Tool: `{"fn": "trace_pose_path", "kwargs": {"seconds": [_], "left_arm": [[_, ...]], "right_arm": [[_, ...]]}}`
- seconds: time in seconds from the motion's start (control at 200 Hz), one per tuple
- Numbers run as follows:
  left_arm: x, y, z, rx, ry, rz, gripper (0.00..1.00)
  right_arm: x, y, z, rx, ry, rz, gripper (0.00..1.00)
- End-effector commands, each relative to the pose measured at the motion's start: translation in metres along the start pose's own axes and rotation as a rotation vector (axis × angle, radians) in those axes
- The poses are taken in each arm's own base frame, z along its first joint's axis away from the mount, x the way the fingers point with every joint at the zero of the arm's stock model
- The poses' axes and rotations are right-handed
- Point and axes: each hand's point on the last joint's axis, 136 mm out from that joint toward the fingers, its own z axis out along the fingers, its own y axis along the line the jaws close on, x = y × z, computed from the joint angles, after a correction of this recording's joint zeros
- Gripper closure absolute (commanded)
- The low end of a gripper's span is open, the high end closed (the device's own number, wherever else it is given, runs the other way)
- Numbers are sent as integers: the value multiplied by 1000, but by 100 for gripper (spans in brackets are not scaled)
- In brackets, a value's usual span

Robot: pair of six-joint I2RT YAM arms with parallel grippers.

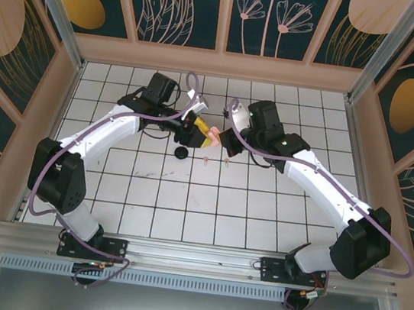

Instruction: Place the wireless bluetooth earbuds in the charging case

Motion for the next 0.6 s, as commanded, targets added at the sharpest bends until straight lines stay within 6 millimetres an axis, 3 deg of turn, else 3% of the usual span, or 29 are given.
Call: {"fn": "trace_pose_path", "kwargs": {"seconds": [0.0,0.4,0.596], "left_arm": [[-6,-5,2,41,-12,20,44],[-1,0,5,45,-9,11,48],[-3,1,6,43,-21,15,61]], "right_arm": [[-13,5,-2,-3,-16,-36,100],[-19,9,1,-15,-23,-37,100],[-19,10,2,-14,-23,-37,100]]}}
